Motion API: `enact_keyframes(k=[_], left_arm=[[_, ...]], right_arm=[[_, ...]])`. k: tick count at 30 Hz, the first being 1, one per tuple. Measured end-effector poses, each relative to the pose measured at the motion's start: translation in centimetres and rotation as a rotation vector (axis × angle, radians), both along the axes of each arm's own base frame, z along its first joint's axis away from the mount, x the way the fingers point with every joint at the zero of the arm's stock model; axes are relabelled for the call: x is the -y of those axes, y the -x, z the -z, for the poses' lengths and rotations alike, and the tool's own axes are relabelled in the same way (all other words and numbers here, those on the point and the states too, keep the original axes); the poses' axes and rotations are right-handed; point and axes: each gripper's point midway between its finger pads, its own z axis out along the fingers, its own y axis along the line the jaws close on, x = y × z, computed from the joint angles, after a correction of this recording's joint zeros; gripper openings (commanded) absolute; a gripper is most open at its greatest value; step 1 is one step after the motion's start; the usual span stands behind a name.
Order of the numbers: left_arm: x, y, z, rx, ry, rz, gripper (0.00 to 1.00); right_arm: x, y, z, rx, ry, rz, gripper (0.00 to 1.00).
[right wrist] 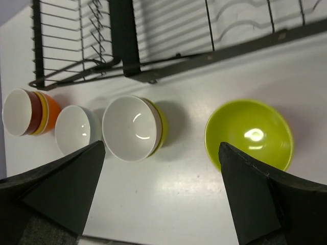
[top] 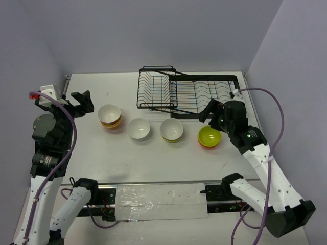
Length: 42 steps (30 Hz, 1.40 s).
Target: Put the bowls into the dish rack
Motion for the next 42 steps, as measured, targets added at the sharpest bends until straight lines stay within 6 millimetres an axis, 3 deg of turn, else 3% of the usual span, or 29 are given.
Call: enact_keyframes(k=[8, 15, 21, 27, 35, 42], left_arm=[[-0.2, -0.3, 3.4, -0.056, -0.001, -0.018, 0.99], [0.0, -0.8, 7.8, -0.129, 0.019, -0.017, 0.99], [0.1, -1.1, 10.8, -0.177, 0.008, -0.018, 0.99], [0.0, -1.2, 12.4, -0.186, -0.002, -0.023, 0.99], [0.2, -1.2, 14.1, -0.201, -0.026, -0.018, 0.99], [0.4, -1.1, 13.7, -0.185, -0.045, -0.015, 0.99]], right_arm=[[-1.3, 0.4, 6.2, -0.272, -0.063, 0.123, 1.00], [-0.5, 0.2, 10.5, -0.449, -0.011, 0.286, 0.94], [-0.3, -0.7, 11.8, -0.494, -0.005, 0.385, 0.70], [0.0, -1.5, 12.8, -0.518, 0.005, 0.452, 0.57], [0.2, -2.4, 13.7, -0.535, 0.031, 0.503, 0.52], [0.6, -3.0, 14.3, -0.539, 0.057, 0.534, 0.49]])
